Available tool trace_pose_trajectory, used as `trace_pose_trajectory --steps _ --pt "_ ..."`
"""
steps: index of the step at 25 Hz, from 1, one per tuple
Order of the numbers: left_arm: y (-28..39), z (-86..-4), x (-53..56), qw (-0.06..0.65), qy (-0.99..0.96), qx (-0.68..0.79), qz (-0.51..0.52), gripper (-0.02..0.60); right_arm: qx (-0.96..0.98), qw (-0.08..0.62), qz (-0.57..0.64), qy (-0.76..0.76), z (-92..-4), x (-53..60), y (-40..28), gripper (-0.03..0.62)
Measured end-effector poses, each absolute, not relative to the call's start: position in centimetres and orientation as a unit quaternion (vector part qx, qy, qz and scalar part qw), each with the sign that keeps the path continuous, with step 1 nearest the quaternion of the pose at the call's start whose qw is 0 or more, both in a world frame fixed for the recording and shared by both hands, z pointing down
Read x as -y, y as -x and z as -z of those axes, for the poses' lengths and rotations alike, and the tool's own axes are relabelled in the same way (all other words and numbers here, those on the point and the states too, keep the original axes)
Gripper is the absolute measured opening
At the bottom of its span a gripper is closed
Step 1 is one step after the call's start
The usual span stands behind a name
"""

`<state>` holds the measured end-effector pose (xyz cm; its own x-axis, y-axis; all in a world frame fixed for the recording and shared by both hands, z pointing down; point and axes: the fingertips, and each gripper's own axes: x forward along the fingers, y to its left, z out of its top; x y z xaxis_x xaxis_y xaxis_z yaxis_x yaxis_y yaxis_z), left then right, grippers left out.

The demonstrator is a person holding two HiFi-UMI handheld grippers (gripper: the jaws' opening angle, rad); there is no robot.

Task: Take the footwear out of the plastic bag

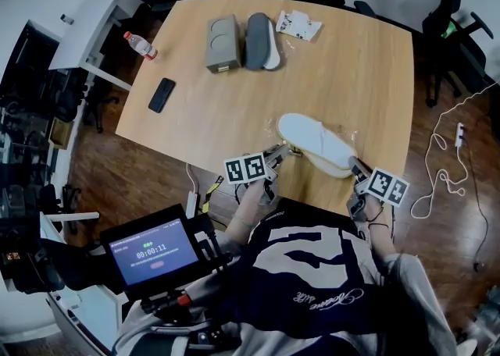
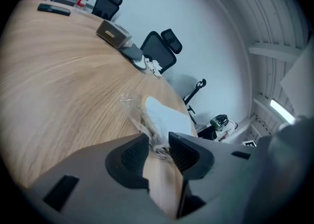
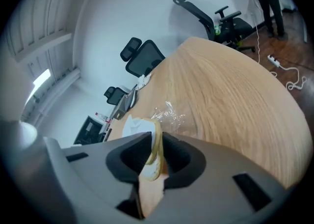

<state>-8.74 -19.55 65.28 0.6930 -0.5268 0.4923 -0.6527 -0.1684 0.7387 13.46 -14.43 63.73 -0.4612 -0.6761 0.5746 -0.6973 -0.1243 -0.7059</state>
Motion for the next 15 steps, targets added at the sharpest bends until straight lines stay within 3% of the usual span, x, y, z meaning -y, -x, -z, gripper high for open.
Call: trace_pose_trajectory --steps 2,8,15 --pt "8.7 -65.1 19.4 0.522 -0.766 0.369 -0.064 0.141 0.661 0.028 -0.533 -0.527 -64.7 14.8 -13.7 0.069" --pt "9.9 -62.5 15.4 0.505 -0.780 0.357 -0.095 0.143 0.664 0.061 -0.508 -0.545 -64.2 13.1 -13.7 0.077" --pt "13.1 -64.2 11.2 0.560 -0.733 0.364 -0.124 0.141 0.658 0.114 -0.479 -0.570 -65.4 12.3 -13.6 0.081"
